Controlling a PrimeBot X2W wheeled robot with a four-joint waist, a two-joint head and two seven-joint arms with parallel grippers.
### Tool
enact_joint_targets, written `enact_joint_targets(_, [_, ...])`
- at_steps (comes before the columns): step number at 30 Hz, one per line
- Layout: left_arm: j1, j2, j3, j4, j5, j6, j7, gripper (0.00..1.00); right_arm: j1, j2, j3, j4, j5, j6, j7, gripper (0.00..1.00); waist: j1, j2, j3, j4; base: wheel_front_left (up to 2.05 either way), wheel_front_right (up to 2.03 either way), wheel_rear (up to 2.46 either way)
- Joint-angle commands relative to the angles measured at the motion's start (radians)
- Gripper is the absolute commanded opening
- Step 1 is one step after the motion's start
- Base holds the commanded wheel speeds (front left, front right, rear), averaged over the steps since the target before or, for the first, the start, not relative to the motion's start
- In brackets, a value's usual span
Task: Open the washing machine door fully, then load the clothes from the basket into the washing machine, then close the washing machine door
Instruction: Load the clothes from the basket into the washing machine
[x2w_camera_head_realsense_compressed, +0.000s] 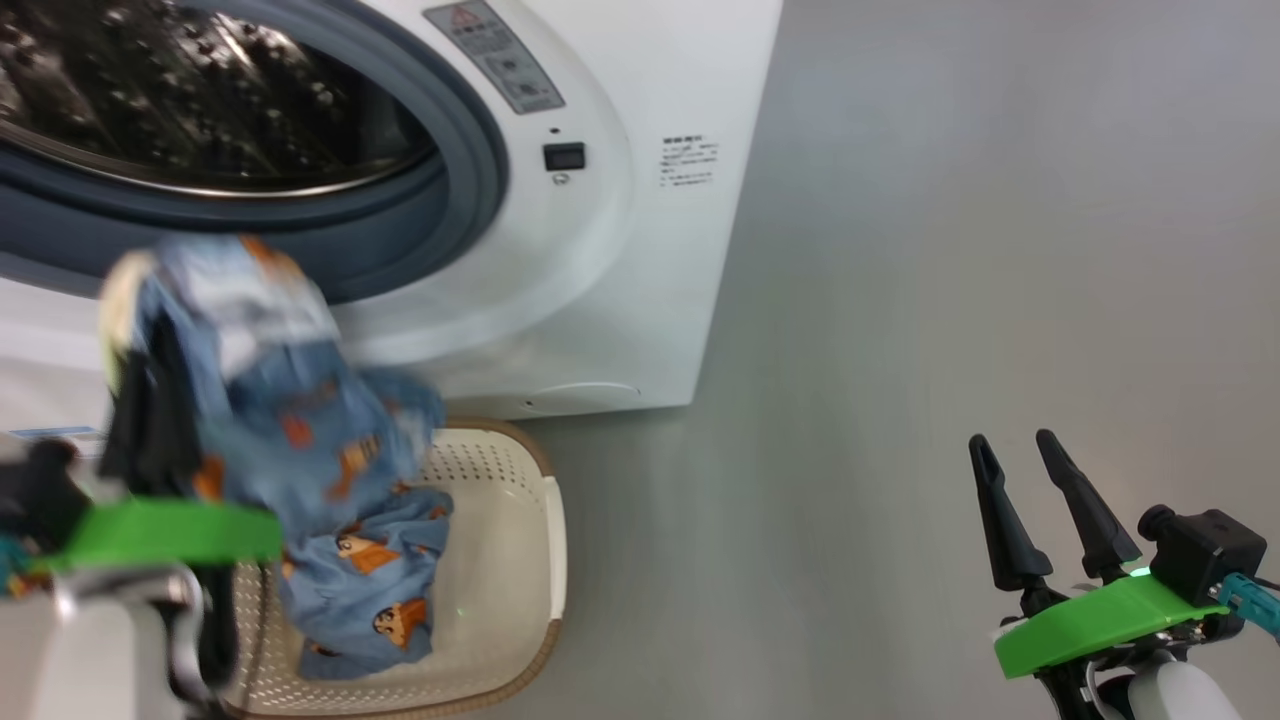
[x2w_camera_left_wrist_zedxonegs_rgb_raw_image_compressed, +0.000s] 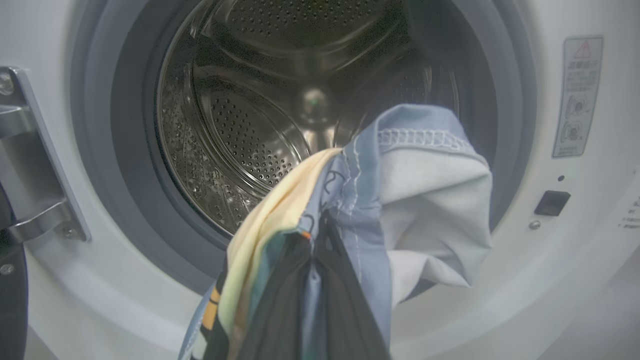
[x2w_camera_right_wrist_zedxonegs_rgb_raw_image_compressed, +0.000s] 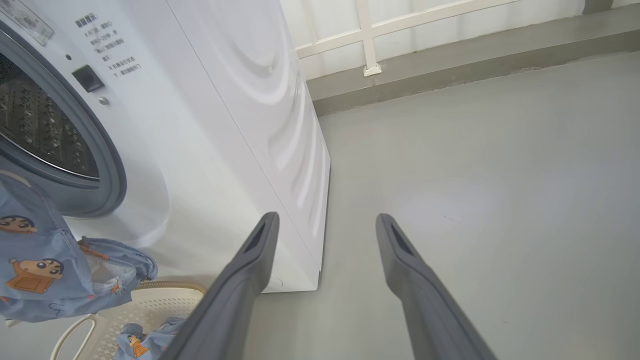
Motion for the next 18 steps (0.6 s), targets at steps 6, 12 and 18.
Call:
enact_joint_targets(6, [-0.209,0.076,0.06,0.049,0.036,-0.002,-0.006,0.0,-0.04,0.01,0.025,-0.026,-0.002,0.001,-0.008,1.0,0.0,0.0,0.067,-0.054,0.0,0.0,0.0])
enact_joint_targets(12, [-0.351,0.129,0.067,0.198,0.063,-0.002,-0.006,0.0,-0.065,0.028,0.037,-0.025,-0.001,0.001,-0.008,1.0,0.0,0.0,0.098,-0.105,0.0,0.0,0.0])
enact_joint_targets(18, [-0.484,0.188,0.062,0.399,0.055,-0.002,-0.006,0.0,-0.08,0.041,0.049,-0.025,0.0,0.001,-0.008,1.0,0.0,0.0,0.129,-0.157,0.0,0.0,0.0])
